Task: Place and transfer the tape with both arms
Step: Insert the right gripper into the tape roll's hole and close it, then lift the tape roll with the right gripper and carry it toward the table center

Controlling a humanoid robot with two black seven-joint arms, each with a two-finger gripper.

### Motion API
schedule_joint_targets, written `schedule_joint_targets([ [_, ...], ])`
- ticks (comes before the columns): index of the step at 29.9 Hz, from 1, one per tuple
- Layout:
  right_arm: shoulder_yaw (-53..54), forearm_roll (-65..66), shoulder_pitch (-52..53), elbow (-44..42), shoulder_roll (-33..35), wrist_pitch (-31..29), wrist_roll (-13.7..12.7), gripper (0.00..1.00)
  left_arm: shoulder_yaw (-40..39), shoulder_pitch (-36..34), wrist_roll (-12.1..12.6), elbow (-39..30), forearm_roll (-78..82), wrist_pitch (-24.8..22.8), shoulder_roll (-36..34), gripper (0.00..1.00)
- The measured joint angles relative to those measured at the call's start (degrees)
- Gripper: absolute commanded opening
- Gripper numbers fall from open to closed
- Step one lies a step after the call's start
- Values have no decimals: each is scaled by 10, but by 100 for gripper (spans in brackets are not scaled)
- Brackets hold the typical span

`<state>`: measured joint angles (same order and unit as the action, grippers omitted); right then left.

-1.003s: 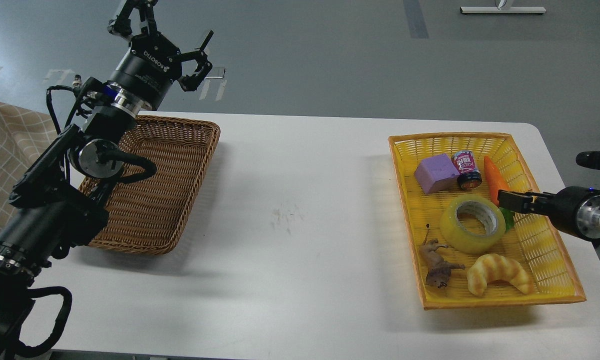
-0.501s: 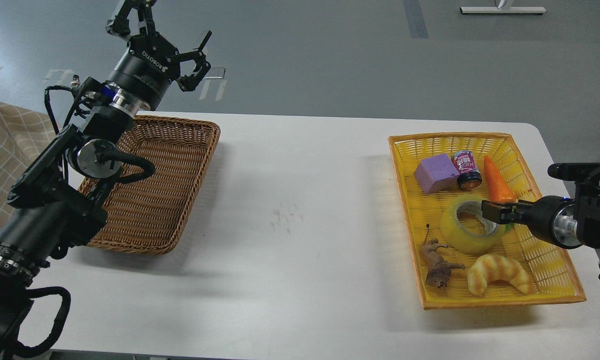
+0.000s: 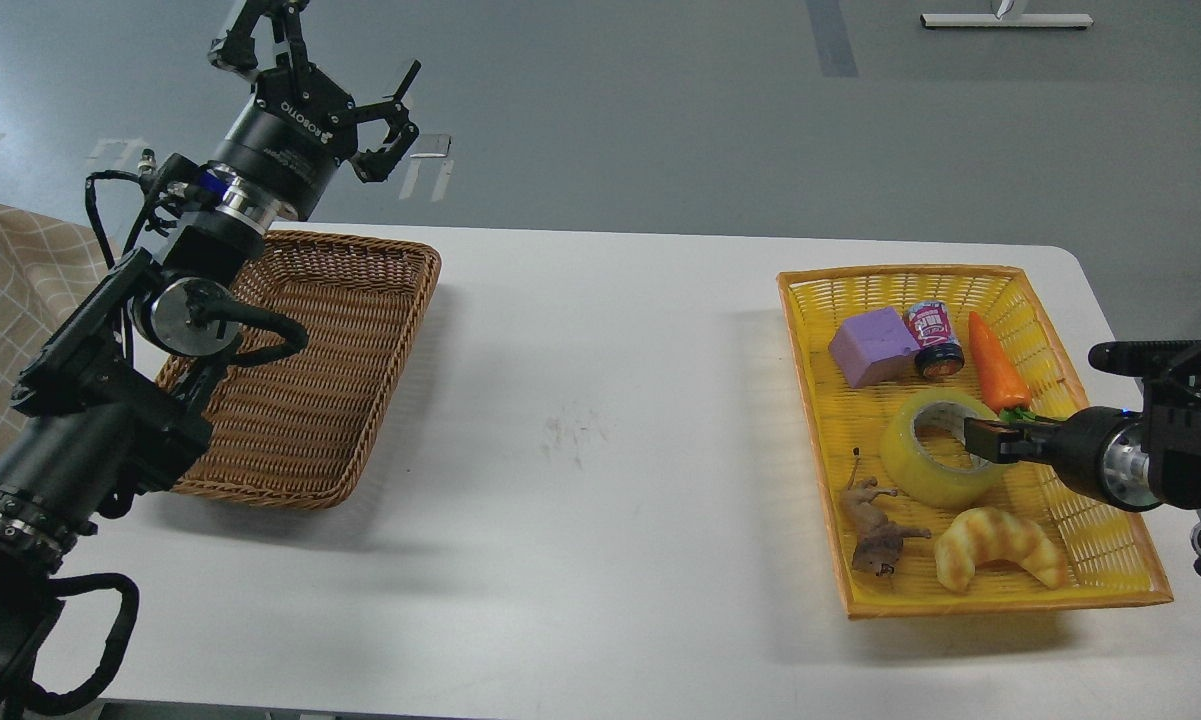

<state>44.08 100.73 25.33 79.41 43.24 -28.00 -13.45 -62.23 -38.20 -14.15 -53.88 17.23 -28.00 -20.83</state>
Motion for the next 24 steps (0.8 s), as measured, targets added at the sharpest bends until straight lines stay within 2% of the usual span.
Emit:
schedule_joint_targets([
  [6, -6, 0, 1, -7, -4, 0, 0, 56, 0, 0, 0, 0, 0, 0, 0, 98],
  [8, -6, -1, 2, -9, -5, 0, 0, 55, 0, 1, 0, 0, 0, 0, 0, 98],
  [10, -6, -2, 3, -10, -6, 0, 0, 45, 0, 1, 0, 0, 0, 0, -1, 98],
  [14, -6, -2, 4, -10, -6, 0, 0, 37, 0, 1, 0, 0, 0, 0, -1, 98],
  [16, -7, -3, 4, -11, -6, 0, 0, 27, 0, 1, 0, 0, 0, 0, -1, 98],
  [18, -7, -4, 4, -11, -6, 0, 0, 22, 0, 1, 0, 0, 0, 0, -1, 98],
  [20, -8, -6, 4, -11, -6, 0, 0, 22, 0, 1, 0, 0, 0, 0, 0, 98],
  [24, -9, -7, 5, -10, -4, 0, 1, 8, 0, 1, 0, 0, 0, 0, 0, 98],
])
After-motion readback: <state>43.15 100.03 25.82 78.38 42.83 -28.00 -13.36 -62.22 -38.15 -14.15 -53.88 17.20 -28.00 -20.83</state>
